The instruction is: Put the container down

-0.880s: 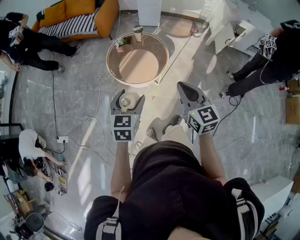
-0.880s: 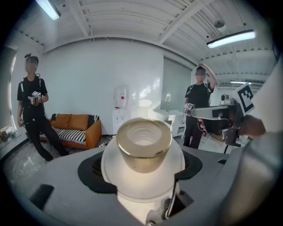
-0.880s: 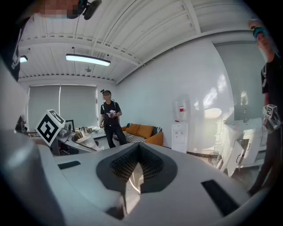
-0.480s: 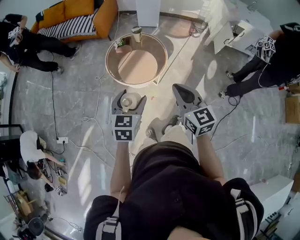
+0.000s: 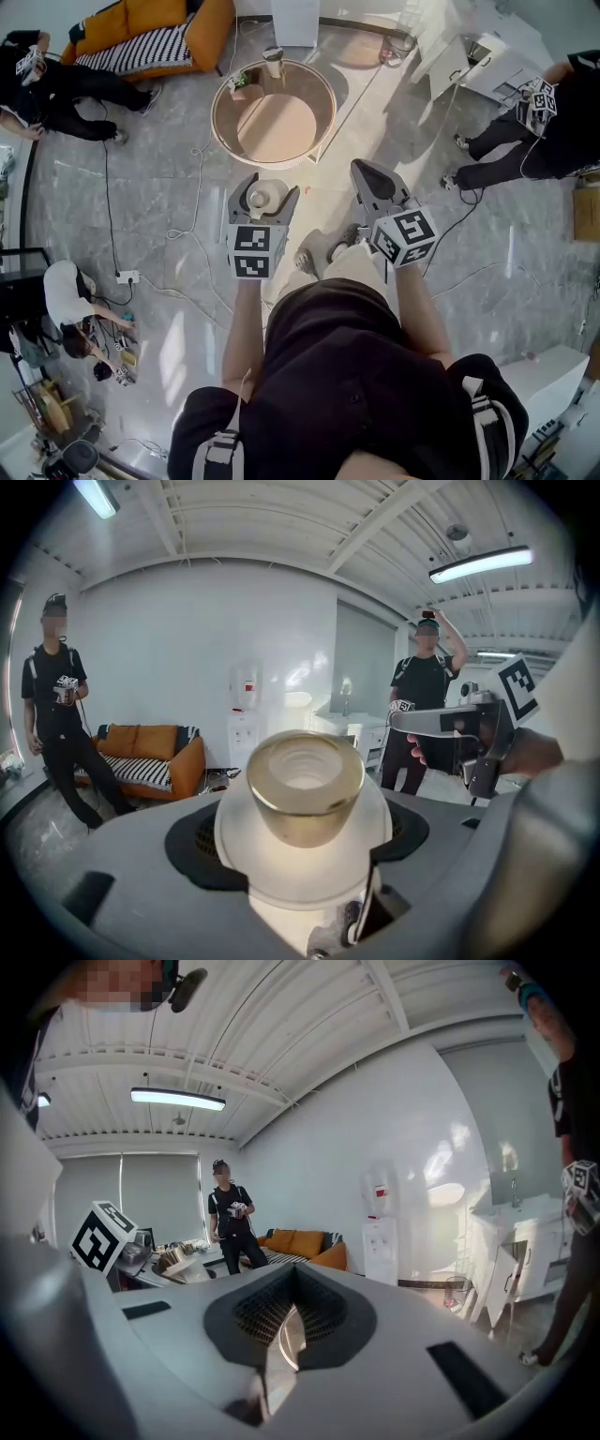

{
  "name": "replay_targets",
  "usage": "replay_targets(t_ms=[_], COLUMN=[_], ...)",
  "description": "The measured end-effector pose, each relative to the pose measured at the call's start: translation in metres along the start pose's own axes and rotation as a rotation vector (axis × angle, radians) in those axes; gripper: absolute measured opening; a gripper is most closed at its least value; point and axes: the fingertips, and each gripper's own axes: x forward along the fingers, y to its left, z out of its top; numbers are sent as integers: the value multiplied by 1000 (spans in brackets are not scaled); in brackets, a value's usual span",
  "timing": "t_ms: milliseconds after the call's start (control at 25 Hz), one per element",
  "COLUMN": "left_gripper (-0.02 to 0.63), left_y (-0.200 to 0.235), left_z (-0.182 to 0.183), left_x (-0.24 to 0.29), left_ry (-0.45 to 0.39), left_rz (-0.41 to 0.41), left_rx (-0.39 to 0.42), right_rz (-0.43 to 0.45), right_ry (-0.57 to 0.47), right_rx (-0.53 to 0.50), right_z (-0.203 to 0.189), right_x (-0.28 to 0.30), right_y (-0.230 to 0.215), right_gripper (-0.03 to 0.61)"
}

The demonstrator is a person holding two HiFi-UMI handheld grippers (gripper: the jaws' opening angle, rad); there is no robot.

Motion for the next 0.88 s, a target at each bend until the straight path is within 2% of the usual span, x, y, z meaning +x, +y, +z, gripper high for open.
replay_targets(t_ms=[280, 480, 880], left_gripper=[353, 353, 353], left_y=[5, 11, 10], left_z=[-9, -9, 33], left_x=[4, 19, 72], left_ry=[17, 27, 17], left_rz=[12, 31, 86], left_rx=[-16, -32, -47], right_rz=[-13, 24, 122], right_ry=[39, 61, 46], right_rx=[2, 3, -2], right_z=[-15, -20, 7], right_x=[2, 14, 54], right_y=[-7, -18, -69], right_gripper=[3, 3, 3])
